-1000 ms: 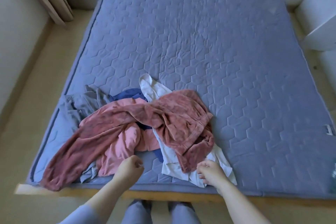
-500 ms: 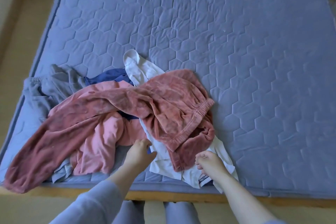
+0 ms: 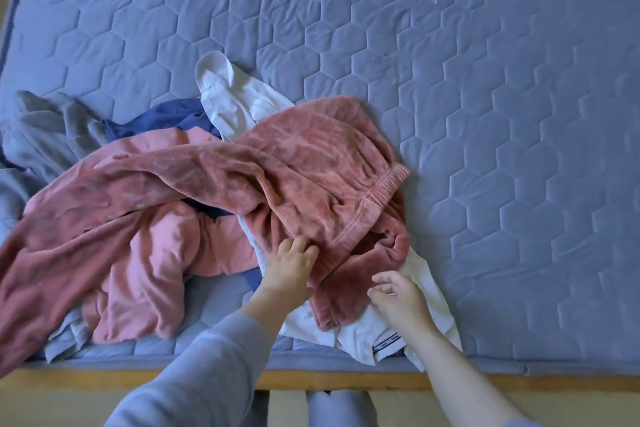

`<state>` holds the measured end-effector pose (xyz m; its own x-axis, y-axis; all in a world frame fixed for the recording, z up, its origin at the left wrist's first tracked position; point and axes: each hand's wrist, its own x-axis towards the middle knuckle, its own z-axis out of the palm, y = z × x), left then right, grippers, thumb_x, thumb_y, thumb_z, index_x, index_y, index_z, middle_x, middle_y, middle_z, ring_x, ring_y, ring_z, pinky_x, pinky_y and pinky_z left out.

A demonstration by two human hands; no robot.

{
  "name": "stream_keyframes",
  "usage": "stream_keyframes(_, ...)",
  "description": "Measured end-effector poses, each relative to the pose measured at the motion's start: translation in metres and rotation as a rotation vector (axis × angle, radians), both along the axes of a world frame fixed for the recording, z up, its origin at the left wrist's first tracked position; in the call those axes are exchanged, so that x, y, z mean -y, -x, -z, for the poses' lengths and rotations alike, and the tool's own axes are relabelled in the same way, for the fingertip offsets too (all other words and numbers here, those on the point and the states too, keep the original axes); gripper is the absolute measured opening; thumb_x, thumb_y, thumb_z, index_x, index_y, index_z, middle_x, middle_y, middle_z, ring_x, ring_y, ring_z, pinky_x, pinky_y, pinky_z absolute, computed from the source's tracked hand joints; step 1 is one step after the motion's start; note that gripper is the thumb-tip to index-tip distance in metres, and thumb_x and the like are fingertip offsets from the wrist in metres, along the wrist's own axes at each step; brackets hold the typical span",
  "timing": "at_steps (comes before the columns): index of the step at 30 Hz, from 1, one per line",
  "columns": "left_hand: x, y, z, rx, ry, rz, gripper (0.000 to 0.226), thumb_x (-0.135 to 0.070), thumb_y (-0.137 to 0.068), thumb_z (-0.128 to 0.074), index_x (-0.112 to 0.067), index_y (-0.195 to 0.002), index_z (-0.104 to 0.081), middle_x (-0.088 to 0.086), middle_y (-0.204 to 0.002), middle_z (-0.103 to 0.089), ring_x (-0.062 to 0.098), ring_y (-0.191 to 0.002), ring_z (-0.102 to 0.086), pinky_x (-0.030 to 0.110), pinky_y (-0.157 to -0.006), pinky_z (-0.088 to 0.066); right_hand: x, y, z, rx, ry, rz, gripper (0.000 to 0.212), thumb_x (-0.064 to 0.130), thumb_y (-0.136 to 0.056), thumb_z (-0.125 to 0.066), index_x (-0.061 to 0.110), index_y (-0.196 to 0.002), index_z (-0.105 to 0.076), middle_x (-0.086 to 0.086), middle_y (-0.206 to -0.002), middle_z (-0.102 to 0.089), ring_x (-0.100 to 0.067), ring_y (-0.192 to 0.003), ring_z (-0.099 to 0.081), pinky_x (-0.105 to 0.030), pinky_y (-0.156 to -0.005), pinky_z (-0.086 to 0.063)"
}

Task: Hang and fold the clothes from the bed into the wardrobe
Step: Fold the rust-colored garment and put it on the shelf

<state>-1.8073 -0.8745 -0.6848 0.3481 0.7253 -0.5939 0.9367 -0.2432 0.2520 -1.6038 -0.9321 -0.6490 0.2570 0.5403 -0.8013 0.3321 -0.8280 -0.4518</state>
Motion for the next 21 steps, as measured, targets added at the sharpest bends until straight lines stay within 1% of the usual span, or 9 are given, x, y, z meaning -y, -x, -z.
stream_keyframes(2,0.002,-0.003,0.006,-0.022,-0.012,0.001,0.059,-0.042,-0.077,-0.071,-0.025,-0.129,-0.047,-0.004,-0.130,-0.041,0.023,-0.114,-0.044,0.034,-0.099,-0.038,0.001,0.000,0.005,-0.014,0.002,-0.006,0.017,0.014,-0.082,-0.071,0.025,-0.093,-0.064,0.002,-0.084,-0.070,-0.015,-0.082,-0.066,-0.030,-0.079,-0.051)
stream_keyframes(3,0.002,-0.004,0.007,-0.022,-0.034,-0.010,0.052,-0.042,-0.080,-0.067,-0.024,-0.126,-0.050,-0.003,-0.127,-0.044,0.024,-0.112,-0.046,0.034,-0.098,-0.039,0.001,0.000,0.006,-0.008,-0.008,-0.006,0.016,0.014,-0.083,-0.070,0.024,-0.093,-0.065,0.002,-0.084,-0.070,-0.014,-0.082,-0.066,-0.030,-0.079,-0.052)
stream_keyframes(5,-0.001,-0.008,0.007,0.022,-0.086,-0.061,0.035,-0.040,-0.087,-0.057,-0.020,-0.116,-0.058,-0.001,-0.117,-0.055,0.027,-0.106,-0.053,0.036,-0.091,-0.040,0.001,-0.001,0.008,0.015,-0.031,0.000,0.014,0.016,-0.084,-0.069,0.025,-0.094,-0.065,0.003,-0.084,-0.069,-0.011,-0.083,-0.065,-0.028,-0.078,-0.052)
stream_keyframes(8,-0.004,-0.009,-0.002,0.135,-0.085,-0.172,0.024,-0.032,-0.093,-0.051,-0.013,-0.103,-0.061,0.002,-0.102,-0.062,0.028,-0.097,-0.058,0.035,-0.080,-0.042,0.000,-0.002,0.005,0.021,-0.045,0.019,0.014,0.017,-0.085,-0.067,0.027,-0.093,-0.065,0.005,-0.084,-0.069,-0.009,-0.082,-0.064,-0.023,-0.071,-0.048)
stream_keyframes(12,-0.008,-0.002,-0.029,0.265,-0.069,-0.297,0.022,-0.027,-0.096,-0.051,-0.006,-0.089,-0.049,0.010,-0.094,-0.060,0.031,-0.089,-0.056,0.040,-0.072,-0.044,-0.005,-0.001,-0.012,0.004,-0.082,0.006,0.016,0.016,-0.085,-0.066,0.031,-0.091,-0.064,0.005,-0.082,-0.068,-0.013,-0.080,-0.064,-0.024,-0.069,-0.047)
stream_keyframes(15,-0.013,0.003,-0.064,0.367,-0.078,-0.357,0.023,-0.024,-0.094,-0.056,-0.010,-0.081,-0.042,0.011,-0.090,-0.059,0.030,-0.082,-0.055,0.042,-0.068,-0.044,-0.014,0.007,-0.034,0.019,-0.111,-0.073,0.017,0.018,-0.084,-0.066,0.034,-0.090,-0.063,0.007,-0.083,-0.068,-0.011,-0.083,-0.065,-0.031,-0.075,-0.053)
stream_keyframes(17,-0.017,0.006,-0.091,0.409,-0.103,-0.376,0.026,-0.023,-0.093,-0.059,-0.012,-0.079,-0.040,0.009,-0.087,-0.058,0.028,-0.079,-0.054,0.039,-0.066,-0.043,-0.021,0.013,-0.051,0.033,-0.143,-0.124,0.016,0.018,-0.083,-0.065,0.033,-0.091,-0.063,0.008,-0.083,-0.068,-0.009,-0.082,-0.065,-0.035,-0.080,-0.054)
stream_keyframes(19,-0.020,0.011,-0.118,0.432,-0.154,-0.375,0.025,-0.022,-0.092,-0.060,-0.010,-0.080,-0.042,0.008,-0.085,-0.057,0.027,-0.078,-0.052,0.037,-0.064,-0.039,-0.029,0.021,-0.071,0.034,-0.181,-0.176,0.018,0.021,-0.083,-0.064,0.031,-0.098,-0.065,0.009,-0.087,-0.068,-0.008,-0.085,-0.065,-0.035,-0.082,-0.055)
stream_keyframes(21,-0.024,0.017,-0.147,0.454,-0.207,-0.384,0.022,-0.020,-0.092,-0.061,-0.006,-0.083,-0.046,0.008,-0.084,-0.056,0.028,-0.076,-0.051,0.036,-0.064,-0.037,-0.037,0.030,-0.094,0.041,-0.231,-0.216,0.028,0.020,-0.084,-0.064,0.027,-0.111,-0.064,0.010,-0.096,-0.068,-0.008,-0.092,-0.064,-0.034,-0.087,-0.054)
